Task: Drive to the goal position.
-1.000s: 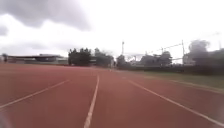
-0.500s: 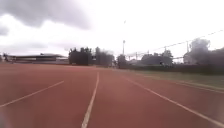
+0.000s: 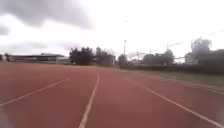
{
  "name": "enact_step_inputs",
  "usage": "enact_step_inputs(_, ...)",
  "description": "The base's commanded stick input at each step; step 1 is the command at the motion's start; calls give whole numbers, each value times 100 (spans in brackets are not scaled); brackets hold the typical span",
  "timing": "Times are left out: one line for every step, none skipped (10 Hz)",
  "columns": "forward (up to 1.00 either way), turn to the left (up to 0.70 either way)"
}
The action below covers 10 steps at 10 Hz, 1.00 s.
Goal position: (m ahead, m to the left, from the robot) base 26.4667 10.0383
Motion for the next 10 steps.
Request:
enact_step_inputs(70, 0)
enact_step_inputs(70, 0)
enact_step_inputs(70, 0)
enact_step_inputs(70, 0)
enact_step_inputs(70, 0)
enact_step_inputs(70, 0)
enact_step_inputs(70, 0)
enact_step_inputs(70, 0)
enact_step_inputs(70, 0)
enact_step_inputs(70, 0)
